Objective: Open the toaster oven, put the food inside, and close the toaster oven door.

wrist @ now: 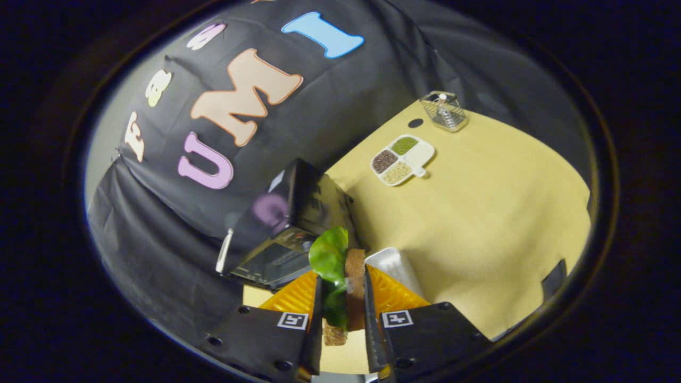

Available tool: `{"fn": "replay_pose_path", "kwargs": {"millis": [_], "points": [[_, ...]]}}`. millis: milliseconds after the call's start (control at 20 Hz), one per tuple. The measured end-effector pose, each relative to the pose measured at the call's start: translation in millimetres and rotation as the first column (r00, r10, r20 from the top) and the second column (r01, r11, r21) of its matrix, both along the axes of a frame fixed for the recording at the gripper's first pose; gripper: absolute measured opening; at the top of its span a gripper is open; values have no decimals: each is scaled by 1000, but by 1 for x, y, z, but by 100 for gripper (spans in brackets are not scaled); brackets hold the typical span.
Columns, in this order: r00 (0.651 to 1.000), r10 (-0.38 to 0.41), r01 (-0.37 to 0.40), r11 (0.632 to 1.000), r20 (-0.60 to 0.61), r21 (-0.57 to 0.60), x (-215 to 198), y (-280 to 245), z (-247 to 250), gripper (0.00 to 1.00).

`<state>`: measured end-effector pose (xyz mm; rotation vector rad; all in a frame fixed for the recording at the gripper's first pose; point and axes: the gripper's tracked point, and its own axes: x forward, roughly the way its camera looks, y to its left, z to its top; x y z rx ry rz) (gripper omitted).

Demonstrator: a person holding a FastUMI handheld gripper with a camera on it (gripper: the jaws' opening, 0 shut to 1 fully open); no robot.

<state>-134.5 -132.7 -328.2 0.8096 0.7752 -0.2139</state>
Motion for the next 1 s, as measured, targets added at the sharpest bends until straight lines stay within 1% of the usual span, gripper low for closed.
{"fn": "replay_pose_path", "kwargs": {"millis": [200,350,550,750,850,1000], "points": [[1000,-20,18,987,9,160,16,66,-3,36],[1000,-26,25,975,0,220,28,108,-15,36],[996,-93,90,941,-4,325,53,153,-32,36],[989,-144,126,927,24,353,79,182,-58,36],[983,-181,159,918,28,363,92,184,-68,36],[967,-251,213,895,47,391,114,181,-80,36]]}}
